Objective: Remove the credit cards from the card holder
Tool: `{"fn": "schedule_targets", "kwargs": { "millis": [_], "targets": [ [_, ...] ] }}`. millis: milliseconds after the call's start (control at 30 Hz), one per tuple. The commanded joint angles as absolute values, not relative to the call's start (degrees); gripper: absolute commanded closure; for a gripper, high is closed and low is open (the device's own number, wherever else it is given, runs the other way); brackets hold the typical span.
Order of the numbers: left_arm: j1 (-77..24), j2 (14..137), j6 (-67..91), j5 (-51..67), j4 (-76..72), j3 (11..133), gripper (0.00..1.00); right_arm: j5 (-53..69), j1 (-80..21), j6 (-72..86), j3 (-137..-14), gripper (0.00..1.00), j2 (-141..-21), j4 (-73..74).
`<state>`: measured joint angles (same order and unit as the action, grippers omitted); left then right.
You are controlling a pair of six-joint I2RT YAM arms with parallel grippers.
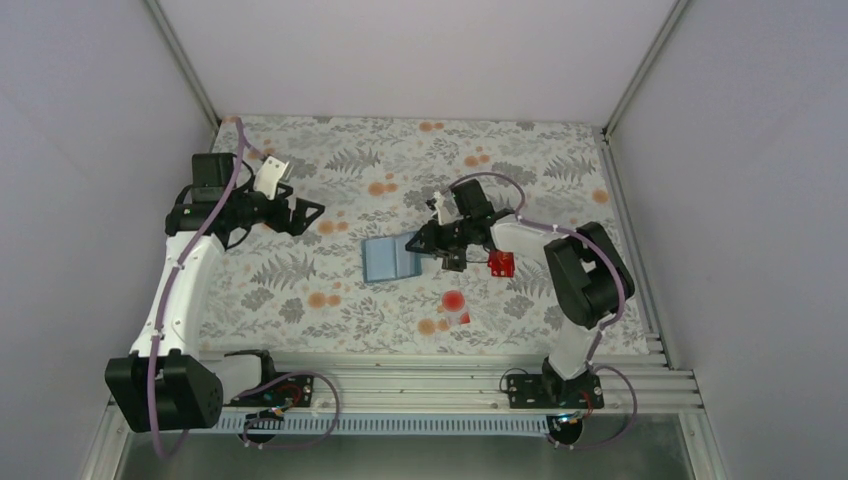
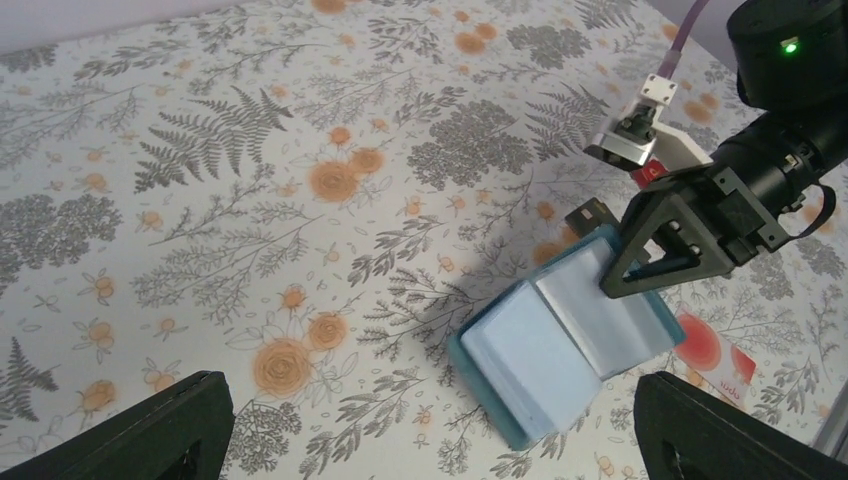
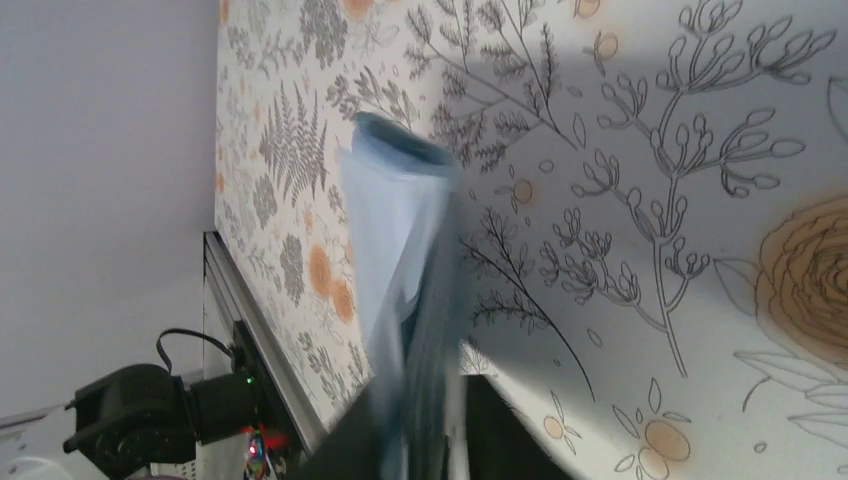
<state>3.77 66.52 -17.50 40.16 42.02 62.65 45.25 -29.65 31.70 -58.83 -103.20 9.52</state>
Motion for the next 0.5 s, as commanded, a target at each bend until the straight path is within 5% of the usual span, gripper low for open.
{"fn": "schedule_targets", "kwargs": {
  "millis": [0,33,67,300,467],
  "targets": [
    [4.13,65.59,-16.17,37.83,40.65,62.00,0.00,43.15,-27.90,35.18,-58.63,0.45,-102.46,5.83],
    [4.21,65.64,-15.91,37.15,40.56,62.11,0.00,41.86,-27.23,34.93,-58.51,0.13,-101.71,7.05],
    [4.29,65.78,-15.60,36.23,40.41,62.19,0.00,40.88,-26.55,34.44,-58.39,0.02,-100.25,8.08],
    [5.07,70.06,-15.02,24.16,37.16,64.75,0.00,30.36,-16.14,26.02,-64.38,0.01,-82.56,17.03],
    [8.72,72.29,-12.76,20.66,22.01,61.25,0.00,25.57,1.28,25.60,-57.13,0.01,-71.30,4.11]
  ]
}}
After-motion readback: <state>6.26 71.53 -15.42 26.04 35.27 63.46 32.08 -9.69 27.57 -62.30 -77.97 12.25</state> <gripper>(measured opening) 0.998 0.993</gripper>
